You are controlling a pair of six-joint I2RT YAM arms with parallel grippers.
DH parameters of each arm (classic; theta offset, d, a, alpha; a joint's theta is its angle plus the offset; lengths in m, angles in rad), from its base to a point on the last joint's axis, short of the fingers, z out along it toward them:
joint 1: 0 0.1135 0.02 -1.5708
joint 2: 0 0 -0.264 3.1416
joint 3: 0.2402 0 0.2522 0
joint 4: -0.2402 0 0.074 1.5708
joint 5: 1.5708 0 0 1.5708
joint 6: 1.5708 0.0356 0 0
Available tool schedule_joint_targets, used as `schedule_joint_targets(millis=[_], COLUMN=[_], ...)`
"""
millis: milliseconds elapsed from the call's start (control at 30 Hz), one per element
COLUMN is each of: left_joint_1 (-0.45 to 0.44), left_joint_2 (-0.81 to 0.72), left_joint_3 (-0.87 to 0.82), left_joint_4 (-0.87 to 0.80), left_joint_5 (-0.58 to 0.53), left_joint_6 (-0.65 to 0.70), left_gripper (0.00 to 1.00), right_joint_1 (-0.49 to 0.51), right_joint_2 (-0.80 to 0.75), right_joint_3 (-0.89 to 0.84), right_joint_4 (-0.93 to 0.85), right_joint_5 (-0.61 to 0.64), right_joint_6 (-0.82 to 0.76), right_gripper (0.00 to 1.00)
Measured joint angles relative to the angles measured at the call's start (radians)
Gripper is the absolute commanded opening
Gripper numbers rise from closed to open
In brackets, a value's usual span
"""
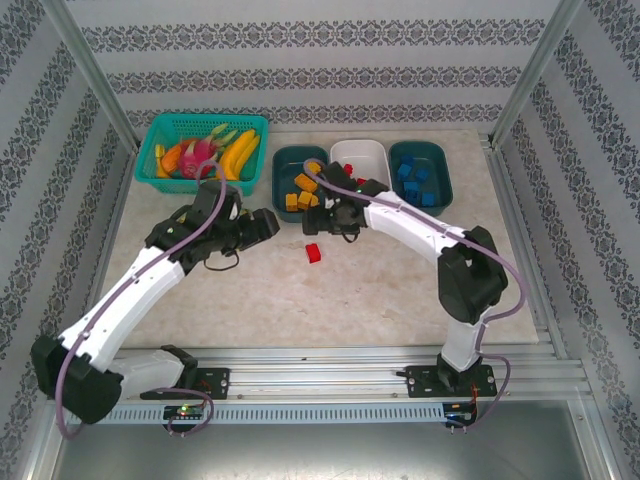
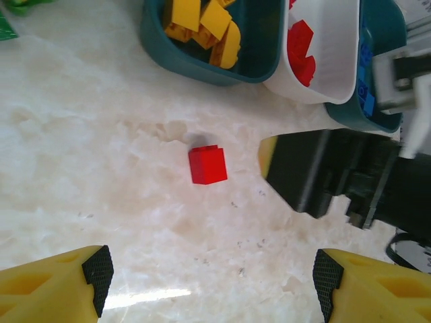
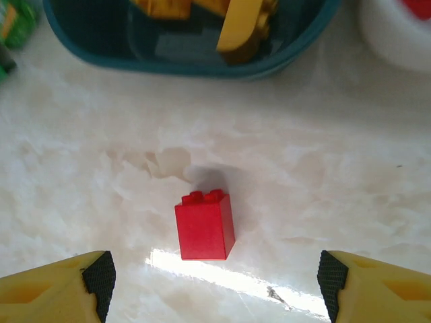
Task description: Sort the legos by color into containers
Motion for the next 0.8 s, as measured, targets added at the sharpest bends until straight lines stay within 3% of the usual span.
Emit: schedule_joint_targets(millis=[333,800], left_joint_1=[0.000,0.000], left_joint_2=[-0.125,-0.144], left_joint_3=[-0.093,-0.113], left_joint_4=[-0.027,-0.029], left_joint_5=[-0.043,-0.046], left_joint_6=[-0.045,-0.075], left_gripper=[0.81,0.81], right_joint_1=[0.061,0.061], right_joint_2=[0.212,0.299], right_joint_3=[0.100,0.180], right_joint_4=[-0.077,-0.113], right_joint_5=[0.010,0.012], right_joint_6=[-0.058,-0.097], right_gripper=[0.70,0.49])
